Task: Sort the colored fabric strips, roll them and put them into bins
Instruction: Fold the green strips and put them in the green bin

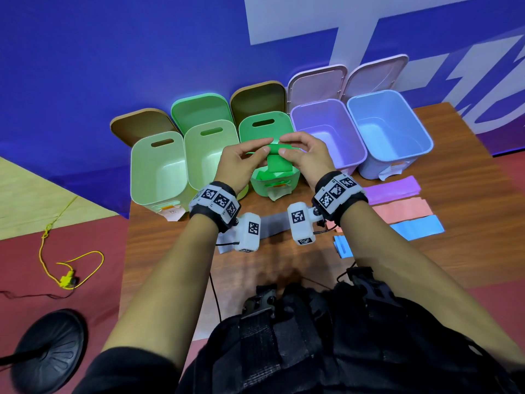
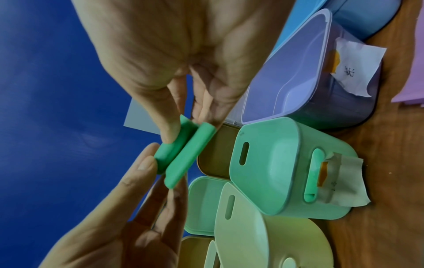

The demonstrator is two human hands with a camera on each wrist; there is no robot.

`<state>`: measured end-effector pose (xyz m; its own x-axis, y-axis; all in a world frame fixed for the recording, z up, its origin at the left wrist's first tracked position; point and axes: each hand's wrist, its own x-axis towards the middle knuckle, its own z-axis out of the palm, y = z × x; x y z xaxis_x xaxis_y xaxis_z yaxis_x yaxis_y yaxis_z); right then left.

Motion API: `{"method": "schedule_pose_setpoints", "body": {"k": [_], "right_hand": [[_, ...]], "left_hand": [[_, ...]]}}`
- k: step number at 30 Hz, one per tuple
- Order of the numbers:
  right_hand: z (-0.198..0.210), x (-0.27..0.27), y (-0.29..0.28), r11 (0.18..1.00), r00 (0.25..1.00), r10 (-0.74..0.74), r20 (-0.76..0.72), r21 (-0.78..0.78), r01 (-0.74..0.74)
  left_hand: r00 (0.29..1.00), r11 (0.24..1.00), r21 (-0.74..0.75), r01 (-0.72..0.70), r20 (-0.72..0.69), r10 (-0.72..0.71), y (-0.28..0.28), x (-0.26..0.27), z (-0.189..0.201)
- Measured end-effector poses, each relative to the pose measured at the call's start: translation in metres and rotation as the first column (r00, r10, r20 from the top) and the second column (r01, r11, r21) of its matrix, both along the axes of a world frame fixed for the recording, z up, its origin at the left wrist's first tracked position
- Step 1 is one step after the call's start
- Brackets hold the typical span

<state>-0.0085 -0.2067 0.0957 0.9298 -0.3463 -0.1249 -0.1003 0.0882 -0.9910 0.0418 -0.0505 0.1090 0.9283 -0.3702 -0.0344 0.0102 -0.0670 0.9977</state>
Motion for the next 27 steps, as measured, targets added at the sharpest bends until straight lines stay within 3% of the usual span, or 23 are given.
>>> {"method": "schedule_pose_setpoints", "body": {"k": [5, 9, 18, 27], "right_hand": [[-0.0034, 0.0033, 0.0010, 0.999, 0.999, -0.003, -0.040, 0.047, 0.005], [-0.0005, 0.0024, -0.0002, 1.000, 1.000, -0.014, 0.003, -0.011, 0.014], [0.0000, -0.0002, -0.0014, 0.992, 1.000, -0.004, -0.019, 0.126, 0.006], [-0.0006, 0.0014, -0.0018, 0.995, 1.000, -0.025, -0.005, 0.094, 0.026]], "left_hand": [[1.000, 0.999, 0.037, -0.029, -0.002, 0.029, -0.0008, 0.0028, 0.0011], [1.000, 0.997, 0.066, -0.027, -0.009, 0.028, -0.0026, 0.0018, 0.0008], [1.000, 0.996, 0.092, -0.018, 0.014, 0.017, -0.0043, 0.0027, 0.0021], [1.000, 0.997, 0.067, -0.030, -0.001, 0.030, -0.0065, 0.0039, 0.0020]]}}
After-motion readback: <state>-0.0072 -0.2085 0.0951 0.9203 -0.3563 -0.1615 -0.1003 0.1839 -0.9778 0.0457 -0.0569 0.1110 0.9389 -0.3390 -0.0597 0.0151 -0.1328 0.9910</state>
